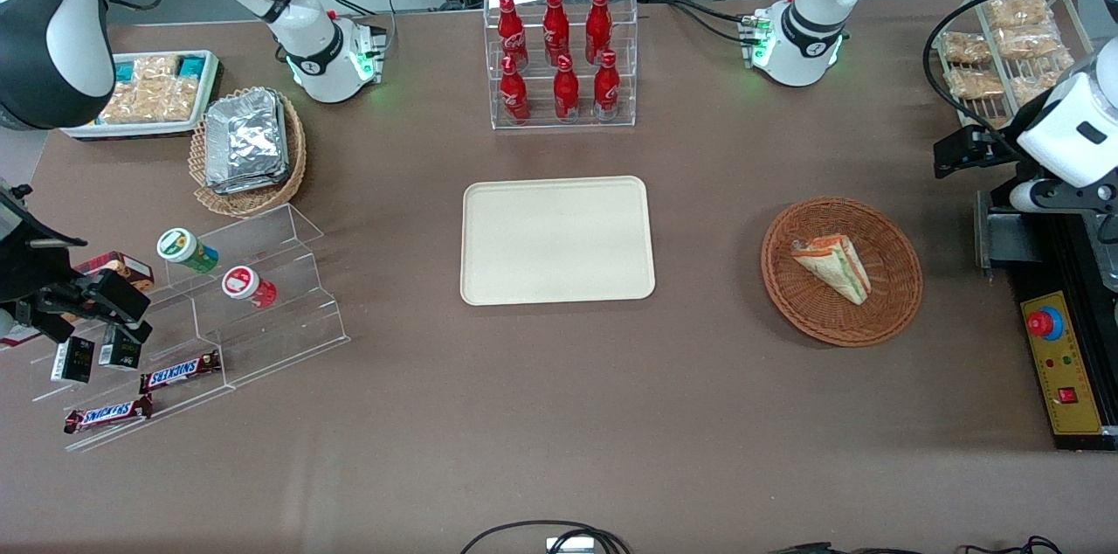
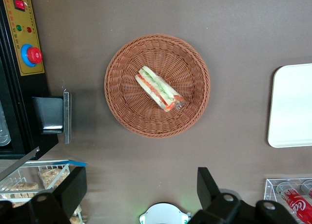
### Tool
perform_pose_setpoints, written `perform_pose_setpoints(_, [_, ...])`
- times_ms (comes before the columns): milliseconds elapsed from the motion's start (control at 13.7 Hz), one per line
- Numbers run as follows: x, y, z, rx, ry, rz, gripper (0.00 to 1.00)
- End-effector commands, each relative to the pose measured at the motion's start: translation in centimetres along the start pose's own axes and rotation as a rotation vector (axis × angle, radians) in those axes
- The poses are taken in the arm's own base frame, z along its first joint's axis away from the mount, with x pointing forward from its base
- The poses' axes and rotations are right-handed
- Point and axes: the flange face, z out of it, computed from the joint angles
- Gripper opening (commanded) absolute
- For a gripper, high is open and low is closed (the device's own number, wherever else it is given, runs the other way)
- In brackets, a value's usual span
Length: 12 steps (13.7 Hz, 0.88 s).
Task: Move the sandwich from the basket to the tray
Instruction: 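Move the left gripper over the sandwich in the wicker basket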
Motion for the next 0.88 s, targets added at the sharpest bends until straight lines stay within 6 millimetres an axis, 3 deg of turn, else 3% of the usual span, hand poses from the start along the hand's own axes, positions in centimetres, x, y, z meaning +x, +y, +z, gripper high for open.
perform_pose_setpoints(0, [0.0,-0.2,0.0,0.013,0.003,0.005,1.00])
perform_pose_setpoints(365, [1.6,-0.1,1.5,0.003,-0.001,-0.020,1.00])
perform_pose_setpoints(510, [2.7,0.0,4.1,0.006,-0.013,-0.081,1.00])
perform_pose_setpoints(802, [3.4,0.9,11.5,0.011,0.002,-0.215,1.00])
